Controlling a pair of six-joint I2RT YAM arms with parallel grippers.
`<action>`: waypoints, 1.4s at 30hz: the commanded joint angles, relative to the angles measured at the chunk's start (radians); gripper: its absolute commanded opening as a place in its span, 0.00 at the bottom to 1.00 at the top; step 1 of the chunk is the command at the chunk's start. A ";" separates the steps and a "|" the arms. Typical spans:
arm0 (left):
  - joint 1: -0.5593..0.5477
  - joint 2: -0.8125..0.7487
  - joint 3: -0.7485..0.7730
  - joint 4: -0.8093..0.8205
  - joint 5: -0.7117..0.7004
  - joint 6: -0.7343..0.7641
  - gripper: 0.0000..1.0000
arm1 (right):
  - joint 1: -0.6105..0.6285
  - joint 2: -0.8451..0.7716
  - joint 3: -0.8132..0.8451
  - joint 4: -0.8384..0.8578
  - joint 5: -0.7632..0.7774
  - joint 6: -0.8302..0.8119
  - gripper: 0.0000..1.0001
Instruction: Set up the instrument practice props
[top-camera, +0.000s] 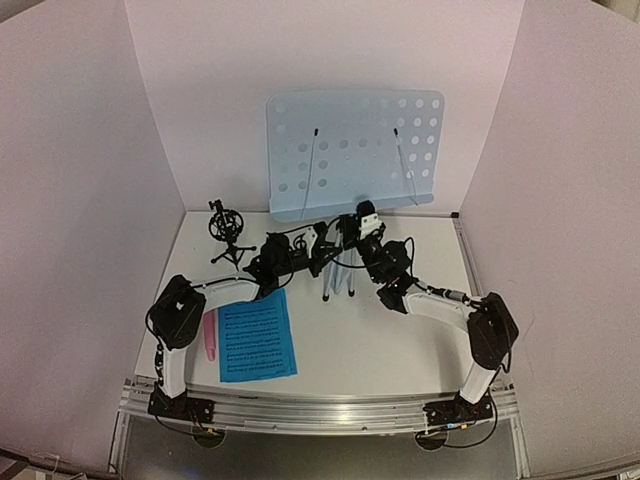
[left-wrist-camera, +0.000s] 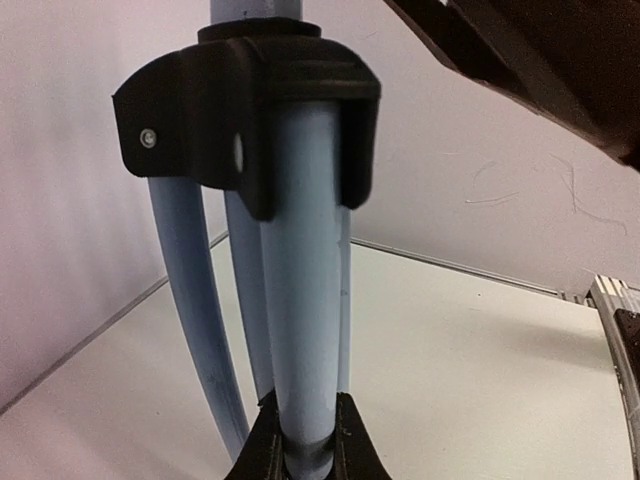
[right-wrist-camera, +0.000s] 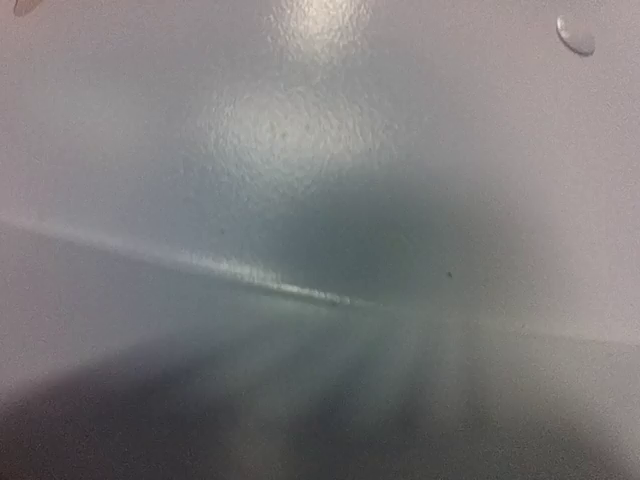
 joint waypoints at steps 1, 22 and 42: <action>0.028 -0.028 -0.028 -0.005 0.030 0.199 0.00 | 0.017 -0.089 -0.039 -0.168 -0.047 0.014 0.43; 0.042 -0.040 0.094 -0.203 0.154 0.004 0.00 | -0.137 -0.217 -0.060 -0.872 -0.402 0.175 0.62; 0.043 -0.030 0.071 -0.184 0.160 0.055 0.00 | -0.173 -0.004 0.023 -0.734 -0.553 0.204 0.53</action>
